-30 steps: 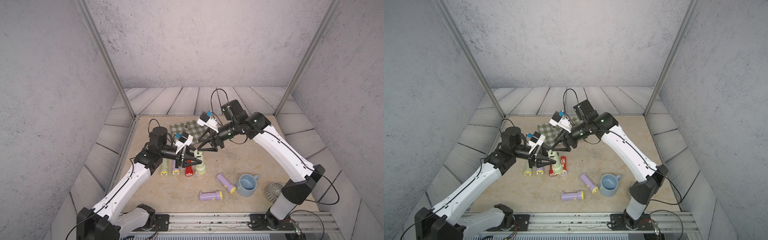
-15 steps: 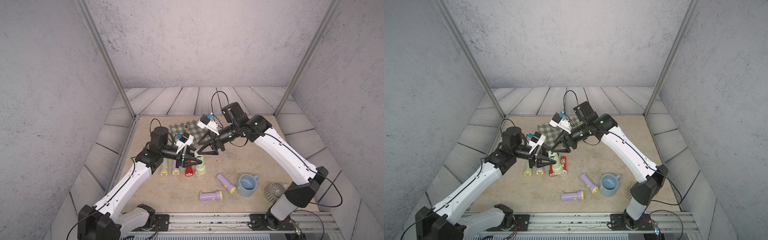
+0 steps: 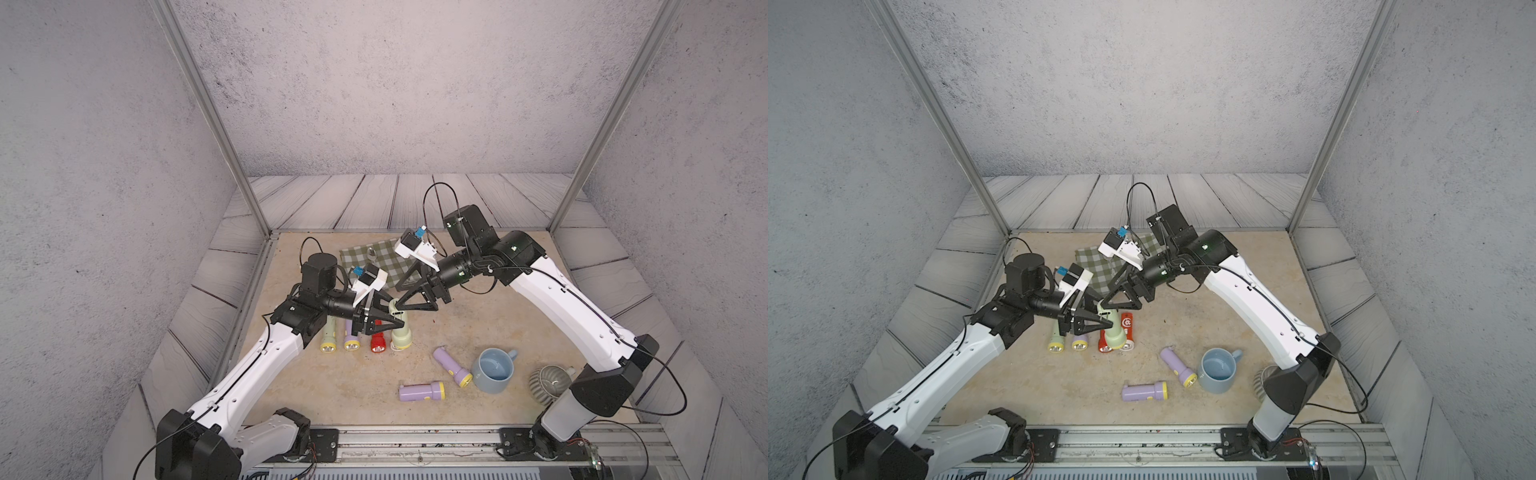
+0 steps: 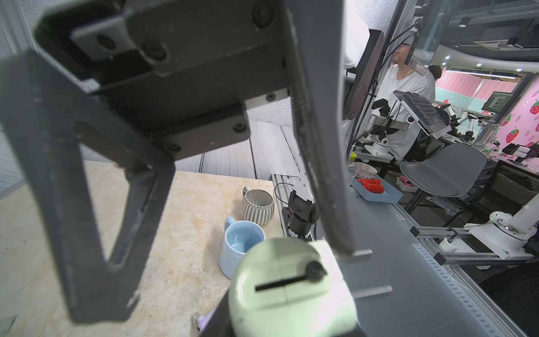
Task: Close the plug at the bottom of the flashlight
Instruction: Close the plug of the flashlight.
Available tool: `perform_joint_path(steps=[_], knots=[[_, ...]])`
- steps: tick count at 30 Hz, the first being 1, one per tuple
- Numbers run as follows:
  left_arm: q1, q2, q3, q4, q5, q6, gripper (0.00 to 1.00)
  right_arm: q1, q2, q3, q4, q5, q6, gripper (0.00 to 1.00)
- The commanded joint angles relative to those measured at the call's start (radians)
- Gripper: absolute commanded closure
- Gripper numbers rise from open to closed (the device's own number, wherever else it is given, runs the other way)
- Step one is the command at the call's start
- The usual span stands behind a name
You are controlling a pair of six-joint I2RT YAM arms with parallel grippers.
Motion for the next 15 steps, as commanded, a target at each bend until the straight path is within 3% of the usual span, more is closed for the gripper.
perform_joint_path(steps=[1,15], knots=[[0.006,0.0,0.029,0.019,0.015,0.005,1.0,0.006,-0.031,-0.009,-0.005,-0.009,-0.006,0.24],[0.006,-0.005,0.032,0.015,0.013,0.003,1.0,0.012,0.016,0.003,-0.029,0.03,-0.02,0.28]])
